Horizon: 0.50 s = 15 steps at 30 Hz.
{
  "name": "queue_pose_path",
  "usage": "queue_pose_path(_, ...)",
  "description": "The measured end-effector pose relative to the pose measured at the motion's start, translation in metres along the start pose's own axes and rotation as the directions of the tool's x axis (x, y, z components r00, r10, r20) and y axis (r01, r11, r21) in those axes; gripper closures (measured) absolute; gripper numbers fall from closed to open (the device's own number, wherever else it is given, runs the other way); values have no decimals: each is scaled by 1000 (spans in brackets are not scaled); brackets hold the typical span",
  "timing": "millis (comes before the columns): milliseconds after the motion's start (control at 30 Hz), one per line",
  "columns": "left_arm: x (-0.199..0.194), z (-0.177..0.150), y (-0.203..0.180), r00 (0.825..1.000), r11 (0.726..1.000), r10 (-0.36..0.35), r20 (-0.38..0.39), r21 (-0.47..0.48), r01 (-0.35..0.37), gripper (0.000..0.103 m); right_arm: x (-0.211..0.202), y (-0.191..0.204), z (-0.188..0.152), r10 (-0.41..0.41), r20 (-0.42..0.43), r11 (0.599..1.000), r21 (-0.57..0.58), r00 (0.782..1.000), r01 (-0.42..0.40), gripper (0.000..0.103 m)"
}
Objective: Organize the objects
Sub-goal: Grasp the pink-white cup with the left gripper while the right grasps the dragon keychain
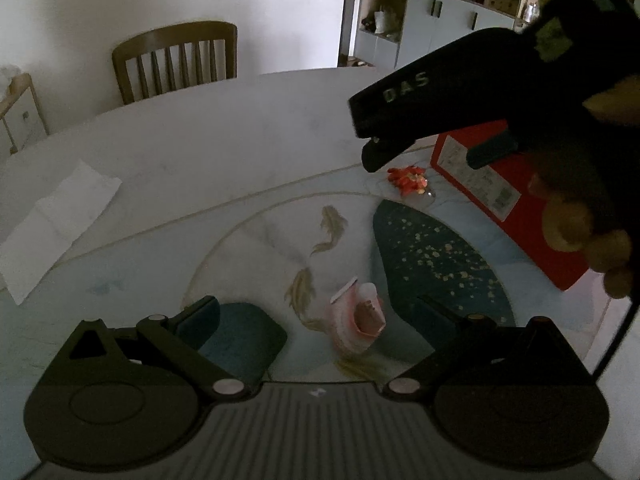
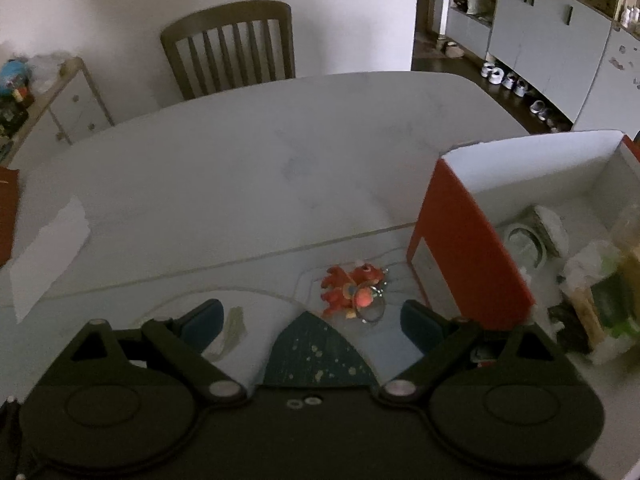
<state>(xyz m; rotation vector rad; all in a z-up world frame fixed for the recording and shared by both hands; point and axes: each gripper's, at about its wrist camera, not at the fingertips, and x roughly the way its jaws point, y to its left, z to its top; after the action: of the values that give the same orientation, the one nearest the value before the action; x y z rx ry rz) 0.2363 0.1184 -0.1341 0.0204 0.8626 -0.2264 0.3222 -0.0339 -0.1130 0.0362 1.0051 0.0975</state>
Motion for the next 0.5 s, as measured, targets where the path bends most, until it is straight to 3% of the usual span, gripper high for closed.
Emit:
queue_pose_path(333, 18, 0, -3, 1000, 1000, -11, 1, 11, 11, 0, 32, -2, 3, -34, -36, 999, 21, 999, 35, 13)
queue_pose_path(500, 25, -4, -7, 1000, 1000, -6, -4, 26, 6, 0, 42, -3, 4, -45, -59, 998, 29, 997, 47, 22)
